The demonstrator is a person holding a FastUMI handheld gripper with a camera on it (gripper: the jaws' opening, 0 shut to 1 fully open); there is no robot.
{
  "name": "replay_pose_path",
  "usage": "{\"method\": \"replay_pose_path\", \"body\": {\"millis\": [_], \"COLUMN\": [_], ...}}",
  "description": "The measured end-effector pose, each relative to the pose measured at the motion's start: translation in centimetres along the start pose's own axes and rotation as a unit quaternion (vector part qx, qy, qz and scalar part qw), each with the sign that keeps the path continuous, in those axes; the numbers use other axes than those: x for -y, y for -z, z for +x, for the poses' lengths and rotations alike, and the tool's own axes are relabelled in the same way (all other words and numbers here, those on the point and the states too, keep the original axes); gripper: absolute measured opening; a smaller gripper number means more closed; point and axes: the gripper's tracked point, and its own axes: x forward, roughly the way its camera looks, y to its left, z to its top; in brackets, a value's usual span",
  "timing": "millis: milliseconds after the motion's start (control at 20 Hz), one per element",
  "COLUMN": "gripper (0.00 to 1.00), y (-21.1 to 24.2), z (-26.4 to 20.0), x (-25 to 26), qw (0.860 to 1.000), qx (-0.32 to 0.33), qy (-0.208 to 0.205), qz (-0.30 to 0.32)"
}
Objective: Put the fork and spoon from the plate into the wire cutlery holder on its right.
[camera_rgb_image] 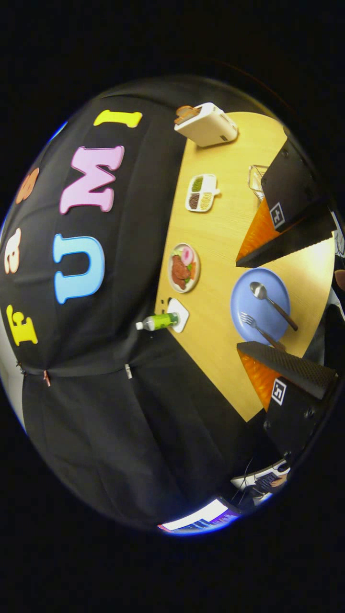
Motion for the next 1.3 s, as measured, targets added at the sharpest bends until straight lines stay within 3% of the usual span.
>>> {"method": "replay_pose_path", "body": {"millis": [300, 600, 650, 900, 1000, 1050, 1100, 1150, 1300], "gripper": [0.91, 0.81, 0.73, 0.54, 0.4, 0.26, 0.22, 0.1, 0.05], "y": [7.1, 12.1, 12.7, 14.0, 14.6, 14.7, 14.5, 14.5, 14.0], "z": [6.9, 11.9, 12.8, 15.2, 15.5, 16.0, 15.4, 15.4, 15.1], "x": [-0.3, 0.7, 0.7, 1.9, 2.2, 2.6, 2.5, 2.5, 2.4], "qw": [0.99, 0.969, 0.967, 0.955, 0.949, 0.952, 0.949, 0.952, 0.952], "qx": [-0.13, -0.233, -0.239, -0.267, -0.281, -0.268, -0.281, -0.275, -0.263], "qy": [0.003, 0.048, 0.053, 0.086, 0.086, 0.092, 0.083, 0.071, 0.051], "qz": [0.046, 0.069, 0.07, 0.101, 0.115, 0.115, 0.114, 0.115, 0.147]}}
